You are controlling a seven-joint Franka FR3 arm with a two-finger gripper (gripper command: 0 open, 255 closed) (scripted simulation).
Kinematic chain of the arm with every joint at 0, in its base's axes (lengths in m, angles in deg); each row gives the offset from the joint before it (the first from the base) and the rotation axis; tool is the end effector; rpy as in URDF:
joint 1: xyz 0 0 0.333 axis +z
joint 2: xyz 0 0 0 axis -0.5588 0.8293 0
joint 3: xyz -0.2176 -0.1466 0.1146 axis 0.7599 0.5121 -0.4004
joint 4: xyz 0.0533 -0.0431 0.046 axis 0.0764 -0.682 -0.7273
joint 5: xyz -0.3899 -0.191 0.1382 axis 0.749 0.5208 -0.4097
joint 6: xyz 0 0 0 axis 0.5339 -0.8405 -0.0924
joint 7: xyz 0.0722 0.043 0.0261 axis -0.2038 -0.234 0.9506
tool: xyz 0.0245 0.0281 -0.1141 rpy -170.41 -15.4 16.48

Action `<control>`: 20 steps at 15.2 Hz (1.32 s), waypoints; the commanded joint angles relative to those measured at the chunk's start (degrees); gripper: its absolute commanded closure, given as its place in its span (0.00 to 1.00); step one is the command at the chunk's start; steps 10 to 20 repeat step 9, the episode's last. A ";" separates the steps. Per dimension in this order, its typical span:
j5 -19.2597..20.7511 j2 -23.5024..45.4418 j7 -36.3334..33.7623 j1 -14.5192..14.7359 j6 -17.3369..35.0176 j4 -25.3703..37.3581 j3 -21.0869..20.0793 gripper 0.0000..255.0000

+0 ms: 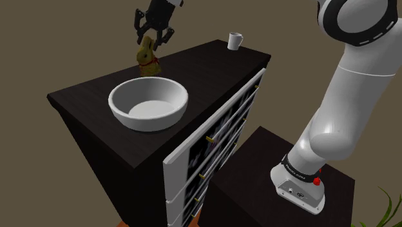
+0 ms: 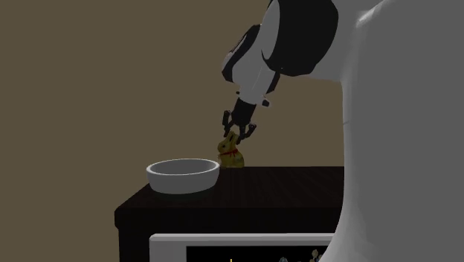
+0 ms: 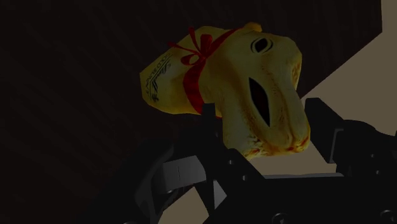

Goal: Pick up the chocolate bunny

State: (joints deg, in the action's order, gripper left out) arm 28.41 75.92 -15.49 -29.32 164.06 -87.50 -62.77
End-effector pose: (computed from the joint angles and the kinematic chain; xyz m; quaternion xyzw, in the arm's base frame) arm 0.6769 0.1952 0.5396 -0.9584 0.1719 -0.0775 0.2143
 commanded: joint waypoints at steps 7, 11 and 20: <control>1.04 1.31 -2.13 0.06 -6.21 7.82 0.09 1.00; 1.06 1.34 -2.17 0.06 -6.33 7.97 0.09 1.00; 1.06 1.34 -2.17 0.06 -6.33 7.97 0.09 1.00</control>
